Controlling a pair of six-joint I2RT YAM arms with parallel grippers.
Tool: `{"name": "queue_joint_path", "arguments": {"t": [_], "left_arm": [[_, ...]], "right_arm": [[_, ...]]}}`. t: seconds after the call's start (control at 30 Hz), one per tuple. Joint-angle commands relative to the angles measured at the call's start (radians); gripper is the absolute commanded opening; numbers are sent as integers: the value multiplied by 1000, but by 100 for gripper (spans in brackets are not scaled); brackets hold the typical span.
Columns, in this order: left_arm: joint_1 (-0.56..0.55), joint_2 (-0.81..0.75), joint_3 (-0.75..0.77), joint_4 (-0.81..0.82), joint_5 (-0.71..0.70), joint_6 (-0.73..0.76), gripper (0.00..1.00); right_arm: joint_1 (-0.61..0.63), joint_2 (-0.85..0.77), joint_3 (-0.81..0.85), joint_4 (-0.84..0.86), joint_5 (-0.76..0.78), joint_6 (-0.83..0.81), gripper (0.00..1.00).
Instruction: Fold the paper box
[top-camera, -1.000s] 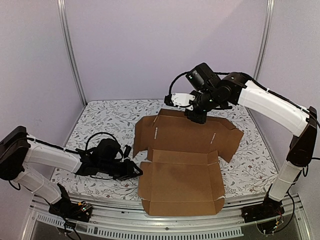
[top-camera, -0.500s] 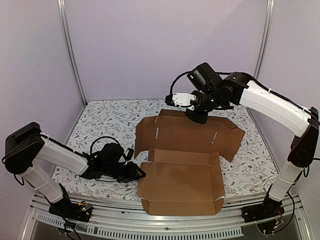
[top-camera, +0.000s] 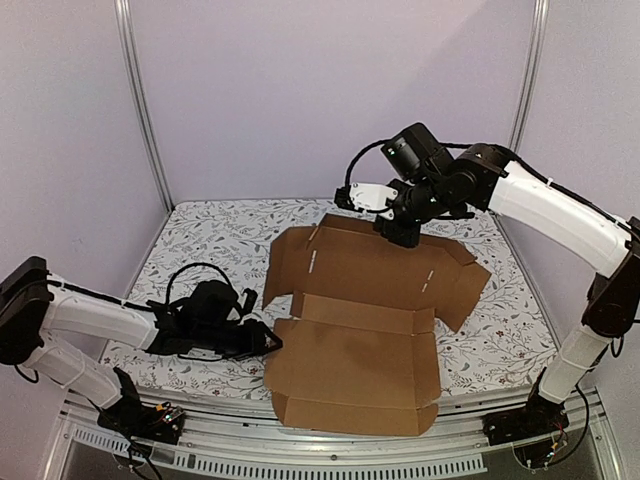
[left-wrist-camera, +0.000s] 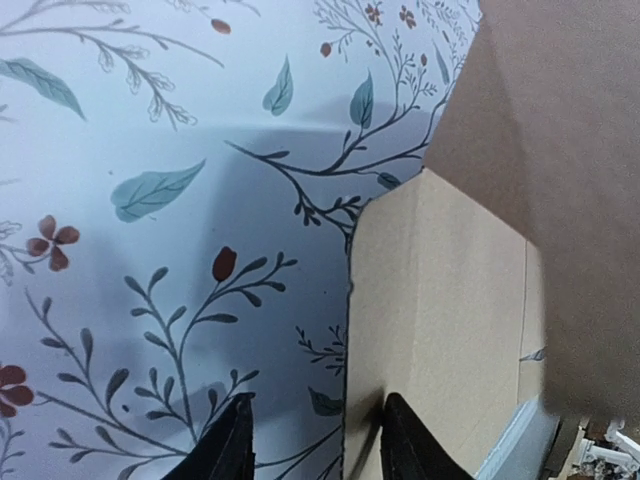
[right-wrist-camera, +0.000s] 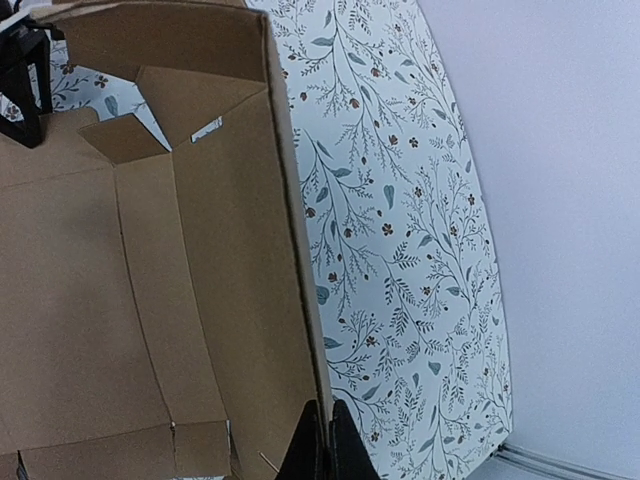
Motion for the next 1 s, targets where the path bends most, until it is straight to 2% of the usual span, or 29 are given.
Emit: {"name": "queue_joint_path", "arguments": {"t": [0.0,0.37,0.6,0.83,0.97], "left_arm": [[-13,-95,29,-189,-78,88,44],[-11,-329,40,-423,-149,160,46],[2,-519,104,-584,-278,225,49],[60,-514,253,-731,-424,355,48],[147,-491,304,-669,-348,428,47]], "right_arm": [[-7,-39,-11,37,-3,29,0],[-7,-44,-28,37,6,33,0],[-5,-50,-33,42,-15,30,0],[5,-75,-70,51,-54,-1,0],[21,-119,-126,87,-88,-39,0]]}}
